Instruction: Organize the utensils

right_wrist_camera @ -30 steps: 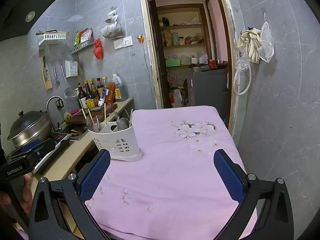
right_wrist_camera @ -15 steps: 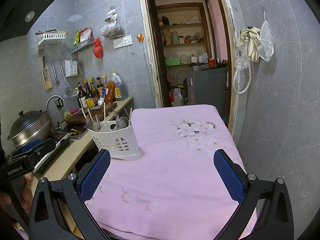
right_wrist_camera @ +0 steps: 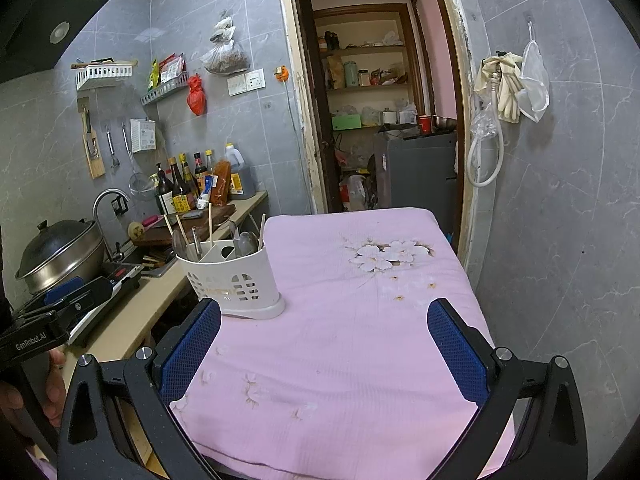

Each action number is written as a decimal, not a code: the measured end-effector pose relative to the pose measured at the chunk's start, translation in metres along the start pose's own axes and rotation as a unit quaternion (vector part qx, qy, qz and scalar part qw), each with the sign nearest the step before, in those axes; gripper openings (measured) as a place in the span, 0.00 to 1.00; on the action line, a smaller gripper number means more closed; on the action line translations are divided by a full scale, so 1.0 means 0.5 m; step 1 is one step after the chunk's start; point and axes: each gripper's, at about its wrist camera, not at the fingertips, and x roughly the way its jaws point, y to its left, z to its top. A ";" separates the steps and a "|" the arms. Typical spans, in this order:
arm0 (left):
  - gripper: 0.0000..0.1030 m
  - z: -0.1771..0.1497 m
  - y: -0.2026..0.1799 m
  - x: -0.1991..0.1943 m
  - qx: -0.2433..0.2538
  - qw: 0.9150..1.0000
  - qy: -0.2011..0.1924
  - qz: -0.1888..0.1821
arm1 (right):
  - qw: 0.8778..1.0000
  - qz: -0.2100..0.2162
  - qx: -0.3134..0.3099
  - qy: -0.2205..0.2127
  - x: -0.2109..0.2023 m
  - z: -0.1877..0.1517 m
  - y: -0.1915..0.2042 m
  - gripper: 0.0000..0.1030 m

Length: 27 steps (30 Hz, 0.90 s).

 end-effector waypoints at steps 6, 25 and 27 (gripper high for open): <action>0.99 0.000 0.000 0.000 0.000 1.000 0.000 0.000 | 1.000 -0.001 0.000 0.001 0.000 -0.001 0.000 0.99; 0.99 0.001 0.001 0.000 0.000 1.000 0.001 0.000 | 1.000 -0.001 0.001 0.002 -0.001 -0.004 0.003 0.99; 0.99 0.002 0.002 0.000 0.000 1.000 0.001 0.000 | 1.000 -0.001 0.001 0.002 -0.001 -0.004 0.003 0.99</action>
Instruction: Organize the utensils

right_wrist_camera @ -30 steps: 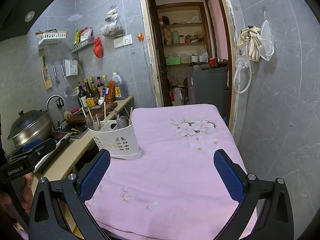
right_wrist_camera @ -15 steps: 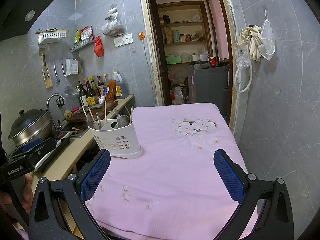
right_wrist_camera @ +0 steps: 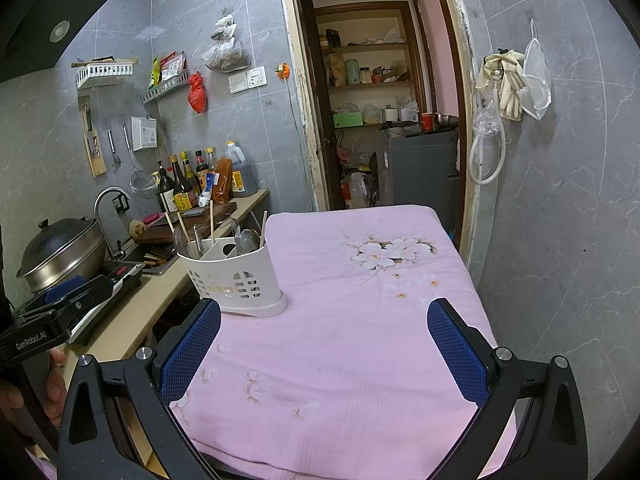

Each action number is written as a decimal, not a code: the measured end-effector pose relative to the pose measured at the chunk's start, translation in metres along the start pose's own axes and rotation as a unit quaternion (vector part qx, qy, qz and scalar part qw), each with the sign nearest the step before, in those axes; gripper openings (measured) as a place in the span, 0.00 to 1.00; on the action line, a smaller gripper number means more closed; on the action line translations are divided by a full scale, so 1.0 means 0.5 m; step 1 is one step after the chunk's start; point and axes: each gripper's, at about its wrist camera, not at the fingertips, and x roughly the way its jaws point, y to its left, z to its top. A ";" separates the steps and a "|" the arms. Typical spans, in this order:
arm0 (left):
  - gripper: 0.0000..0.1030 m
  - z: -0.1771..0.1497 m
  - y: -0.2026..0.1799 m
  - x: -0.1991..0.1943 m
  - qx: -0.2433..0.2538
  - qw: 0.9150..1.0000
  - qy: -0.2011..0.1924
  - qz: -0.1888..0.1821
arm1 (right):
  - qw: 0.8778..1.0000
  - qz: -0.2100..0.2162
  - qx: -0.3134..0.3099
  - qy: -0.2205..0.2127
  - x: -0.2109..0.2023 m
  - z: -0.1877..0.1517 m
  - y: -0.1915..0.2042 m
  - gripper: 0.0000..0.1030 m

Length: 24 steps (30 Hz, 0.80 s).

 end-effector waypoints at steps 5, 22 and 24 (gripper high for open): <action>0.99 0.000 0.001 0.000 0.000 1.000 0.000 0.000 | 1.000 0.000 0.000 0.001 0.000 -0.002 0.003 0.99; 0.99 -0.012 -0.010 0.000 0.026 0.999 0.001 0.018 | 1.000 0.000 0.002 0.002 -0.001 0.000 0.003 0.99; 0.99 -0.010 -0.013 0.001 0.027 0.999 0.001 0.018 | 1.000 0.000 0.002 0.002 0.000 -0.001 0.004 0.99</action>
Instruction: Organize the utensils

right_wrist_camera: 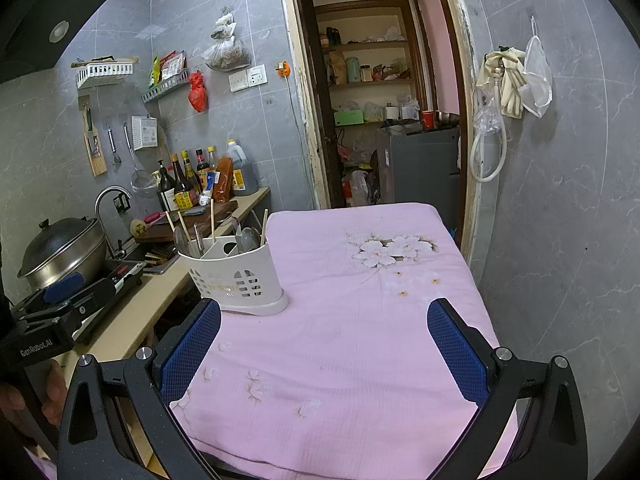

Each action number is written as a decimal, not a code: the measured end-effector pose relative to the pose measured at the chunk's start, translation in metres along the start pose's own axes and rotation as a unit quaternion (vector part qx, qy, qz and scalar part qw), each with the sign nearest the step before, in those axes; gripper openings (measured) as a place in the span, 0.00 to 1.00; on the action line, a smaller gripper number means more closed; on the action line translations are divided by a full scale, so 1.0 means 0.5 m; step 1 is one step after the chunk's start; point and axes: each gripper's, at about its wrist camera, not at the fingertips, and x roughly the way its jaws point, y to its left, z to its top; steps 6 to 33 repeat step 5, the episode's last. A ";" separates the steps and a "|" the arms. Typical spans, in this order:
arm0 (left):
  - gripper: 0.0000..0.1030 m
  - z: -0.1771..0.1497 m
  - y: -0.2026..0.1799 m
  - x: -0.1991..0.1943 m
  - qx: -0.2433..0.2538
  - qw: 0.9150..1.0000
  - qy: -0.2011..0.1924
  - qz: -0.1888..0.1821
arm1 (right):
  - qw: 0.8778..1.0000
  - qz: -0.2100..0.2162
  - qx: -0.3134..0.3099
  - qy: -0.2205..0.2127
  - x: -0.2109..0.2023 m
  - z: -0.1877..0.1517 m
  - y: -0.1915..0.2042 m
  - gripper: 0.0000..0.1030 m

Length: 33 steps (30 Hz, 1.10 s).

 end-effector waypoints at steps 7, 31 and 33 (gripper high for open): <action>0.99 -0.001 -0.003 0.001 0.003 1.000 0.002 0.001 | 1.000 0.000 0.001 0.000 0.000 0.000 0.001 0.99; 0.99 -0.001 -0.003 0.001 0.003 1.000 0.002 0.001 | 1.000 0.000 0.001 0.000 0.000 0.000 0.001 0.99; 0.99 -0.001 -0.003 0.001 0.003 1.000 0.002 0.001 | 1.000 0.000 0.001 0.000 0.000 0.000 0.001 0.99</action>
